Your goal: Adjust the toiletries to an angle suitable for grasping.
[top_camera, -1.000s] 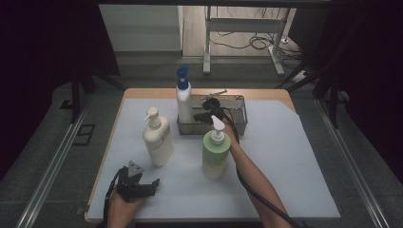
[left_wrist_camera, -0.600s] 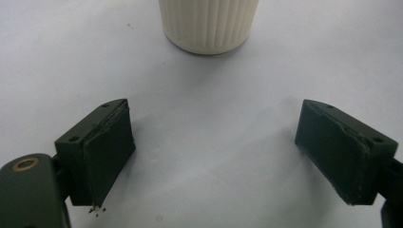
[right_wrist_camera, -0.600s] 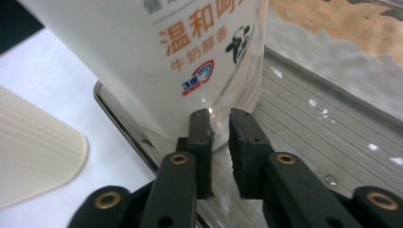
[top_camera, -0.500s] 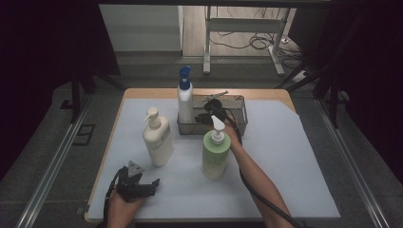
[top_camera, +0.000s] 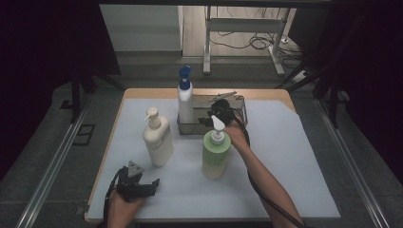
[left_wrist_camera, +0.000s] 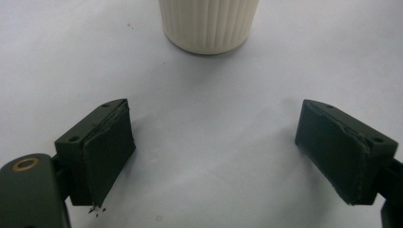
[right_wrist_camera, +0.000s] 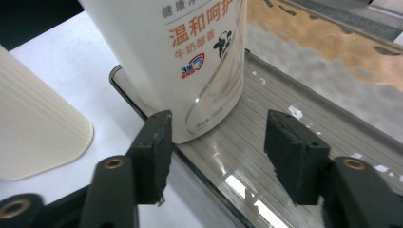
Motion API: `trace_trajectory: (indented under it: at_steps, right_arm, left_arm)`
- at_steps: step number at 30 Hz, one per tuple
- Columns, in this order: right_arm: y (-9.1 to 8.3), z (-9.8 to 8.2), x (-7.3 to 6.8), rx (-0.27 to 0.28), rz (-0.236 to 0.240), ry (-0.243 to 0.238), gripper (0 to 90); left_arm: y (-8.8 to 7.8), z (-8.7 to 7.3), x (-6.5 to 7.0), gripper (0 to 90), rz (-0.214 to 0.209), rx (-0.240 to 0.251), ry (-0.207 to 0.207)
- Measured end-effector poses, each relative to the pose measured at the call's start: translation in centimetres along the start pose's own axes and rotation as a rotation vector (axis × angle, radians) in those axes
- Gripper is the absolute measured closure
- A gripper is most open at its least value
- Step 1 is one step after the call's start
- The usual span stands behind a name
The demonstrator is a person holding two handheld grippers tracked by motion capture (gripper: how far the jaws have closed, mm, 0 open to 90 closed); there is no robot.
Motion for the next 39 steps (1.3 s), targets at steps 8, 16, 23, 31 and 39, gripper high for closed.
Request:
trace_trajectory:
  at_steps: [8,16,23,31,39]
  right_arm:
    - [-1.8,-0.4,0.1,0.020,-0.025,-0.030,31.7]
    - [-3.3,-0.8,0.4,0.056,-0.026,-0.037,23.3]
    - [-4.3,-1.4,0.7,0.056,-0.054,-0.034,17.9]
    - [-5.8,-2.3,1.2,0.056,-0.086,-0.055,15.5]
    - [-7.0,-3.5,1.6,0.040,-0.105,-0.075,14.0]
  left_arm:
    - [0.0,0.0,0.0,12.0,0.001,0.000,0.000]
    - [0.0,0.0,0.0,12.1,-0.001,0.001,-0.002]
    - [0.0,0.0,0.0,12.1,-0.001,0.000,-0.001]
    - [0.0,0.0,0.0,12.1,0.000,0.000,-0.002]
    - [0.0,0.0,0.0,12.1,0.000,-0.001,-0.001]
Point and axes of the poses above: each handheld gripper's, and its own axes: y roughly forward along the jaws, z roughly out of its top, x roughly to its right, the point moved 8 cm from there along y, roughly forward along the jaws, and after that the axes turned 8 degrees about -y, right-handed, at the moved point
